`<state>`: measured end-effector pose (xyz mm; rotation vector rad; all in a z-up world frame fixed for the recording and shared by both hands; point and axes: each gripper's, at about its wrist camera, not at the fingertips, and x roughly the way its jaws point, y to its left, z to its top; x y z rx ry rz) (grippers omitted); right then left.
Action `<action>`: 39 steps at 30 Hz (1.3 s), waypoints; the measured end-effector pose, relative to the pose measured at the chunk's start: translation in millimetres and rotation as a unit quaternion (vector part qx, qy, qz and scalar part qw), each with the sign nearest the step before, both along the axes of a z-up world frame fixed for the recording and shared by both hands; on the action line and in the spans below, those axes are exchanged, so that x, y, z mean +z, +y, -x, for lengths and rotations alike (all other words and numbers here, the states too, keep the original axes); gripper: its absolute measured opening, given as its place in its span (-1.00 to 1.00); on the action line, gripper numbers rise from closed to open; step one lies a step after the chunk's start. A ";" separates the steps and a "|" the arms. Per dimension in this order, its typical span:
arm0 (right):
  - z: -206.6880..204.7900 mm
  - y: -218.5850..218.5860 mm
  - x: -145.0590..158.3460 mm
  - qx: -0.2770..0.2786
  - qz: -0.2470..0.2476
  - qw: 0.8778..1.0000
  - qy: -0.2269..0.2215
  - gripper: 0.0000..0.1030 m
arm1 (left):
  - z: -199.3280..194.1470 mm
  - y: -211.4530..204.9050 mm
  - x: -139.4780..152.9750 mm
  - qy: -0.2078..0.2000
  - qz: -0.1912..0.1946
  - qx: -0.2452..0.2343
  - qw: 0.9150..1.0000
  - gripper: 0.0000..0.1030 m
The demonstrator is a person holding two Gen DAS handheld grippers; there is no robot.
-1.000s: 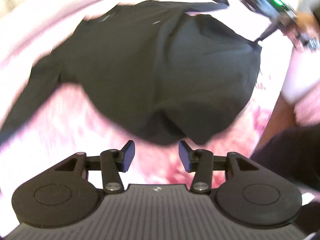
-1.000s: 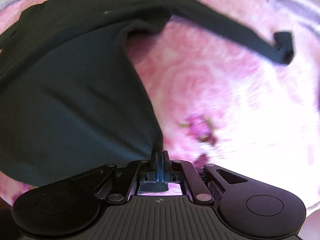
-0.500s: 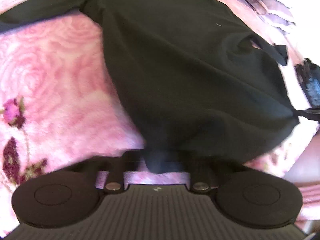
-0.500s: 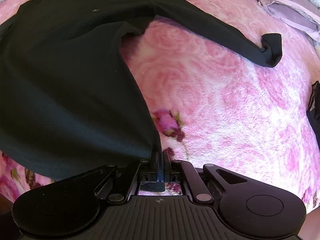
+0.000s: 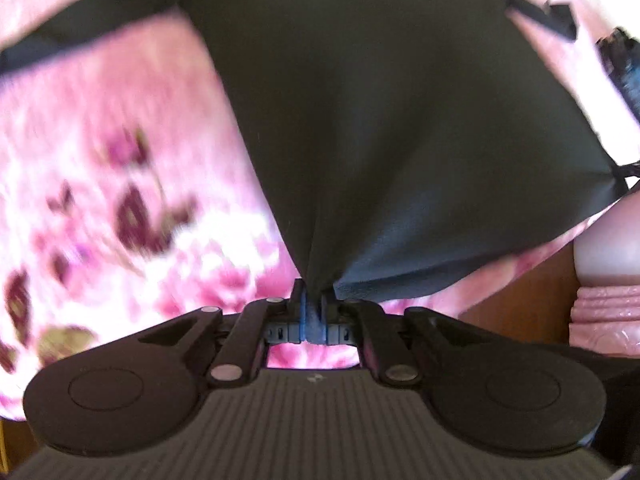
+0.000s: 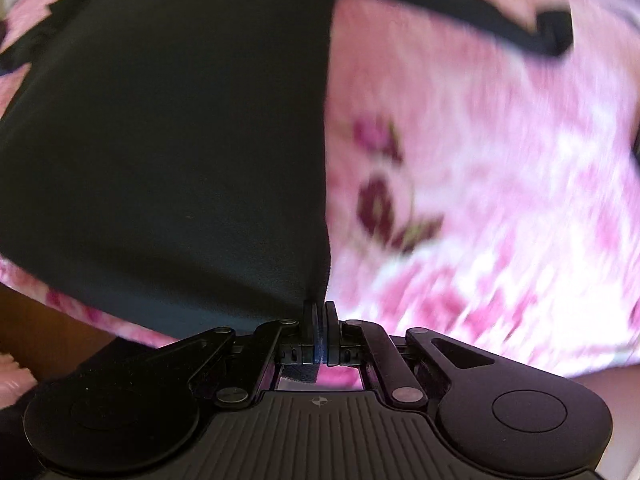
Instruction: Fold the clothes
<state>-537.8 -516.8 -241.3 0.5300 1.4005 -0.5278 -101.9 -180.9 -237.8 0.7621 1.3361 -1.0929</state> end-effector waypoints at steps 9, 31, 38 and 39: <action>16.3 -2.1 24.0 -0.049 0.027 0.997 0.045 -0.88 | -32.5 27.0 33.0 -0.013 -0.012 -0.023 1.000 -0.58; -355.8 -203.3 -31.9 0.260 0.103 0.941 -0.191 -0.11 | -181.3 -397.5 -36.1 -0.141 0.163 -0.124 0.969 -0.28; -410.7 -235.1 -82.3 0.295 0.053 0.933 -0.197 -0.37 | -199.5 -437.3 -37.4 -0.136 0.180 -0.127 0.966 -0.86; -408.4 -240.2 -80.1 0.274 0.039 0.939 -0.202 -0.93 | -202.0 -442.2 -36.6 -0.136 0.182 -0.128 0.965 -0.88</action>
